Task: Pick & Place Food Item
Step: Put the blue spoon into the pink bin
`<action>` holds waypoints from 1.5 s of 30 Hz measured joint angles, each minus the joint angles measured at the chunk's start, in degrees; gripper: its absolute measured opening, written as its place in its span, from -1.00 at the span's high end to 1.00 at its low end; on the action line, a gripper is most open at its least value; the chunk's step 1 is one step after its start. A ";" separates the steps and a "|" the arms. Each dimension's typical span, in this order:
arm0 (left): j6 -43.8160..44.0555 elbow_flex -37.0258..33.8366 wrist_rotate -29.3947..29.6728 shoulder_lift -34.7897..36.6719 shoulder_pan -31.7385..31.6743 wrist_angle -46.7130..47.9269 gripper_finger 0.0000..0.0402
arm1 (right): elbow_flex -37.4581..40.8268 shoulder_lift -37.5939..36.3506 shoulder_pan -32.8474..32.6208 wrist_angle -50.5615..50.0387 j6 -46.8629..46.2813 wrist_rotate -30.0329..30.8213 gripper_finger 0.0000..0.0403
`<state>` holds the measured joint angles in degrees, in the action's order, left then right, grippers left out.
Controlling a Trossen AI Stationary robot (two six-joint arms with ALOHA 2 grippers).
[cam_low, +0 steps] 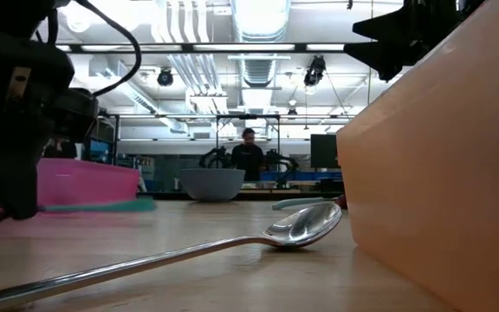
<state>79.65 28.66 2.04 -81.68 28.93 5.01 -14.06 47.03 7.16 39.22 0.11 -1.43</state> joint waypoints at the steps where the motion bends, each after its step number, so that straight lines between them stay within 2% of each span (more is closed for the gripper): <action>1: 0.08 0.09 0.36 0.56 0.00 0.49 0.99 | 0.00 0.00 0.00 0.00 0.05 0.00 -0.57; 13: -1.38 9.03 4.77 2.72 -0.04 15.69 0.99 | 0.00 0.00 0.00 -0.04 0.03 0.00 -0.57; 25: -1.42 19.73 12.90 2.79 -0.04 31.17 1.00 | 0.00 0.00 0.00 -0.13 -0.03 0.00 -0.57; 37: 15.30 24.50 16.45 2.79 -1.96 50.19 1.00 | 0.00 0.00 0.00 -0.20 0.04 0.00 -0.57; 45: 28.30 29.22 22.86 2.85 -4.03 66.42 1.00 | 0.00 0.00 0.00 -0.20 -0.03 0.00 -0.57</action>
<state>107.96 57.87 24.90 -78.83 24.89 71.43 -14.06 47.03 7.16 39.03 0.08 -1.43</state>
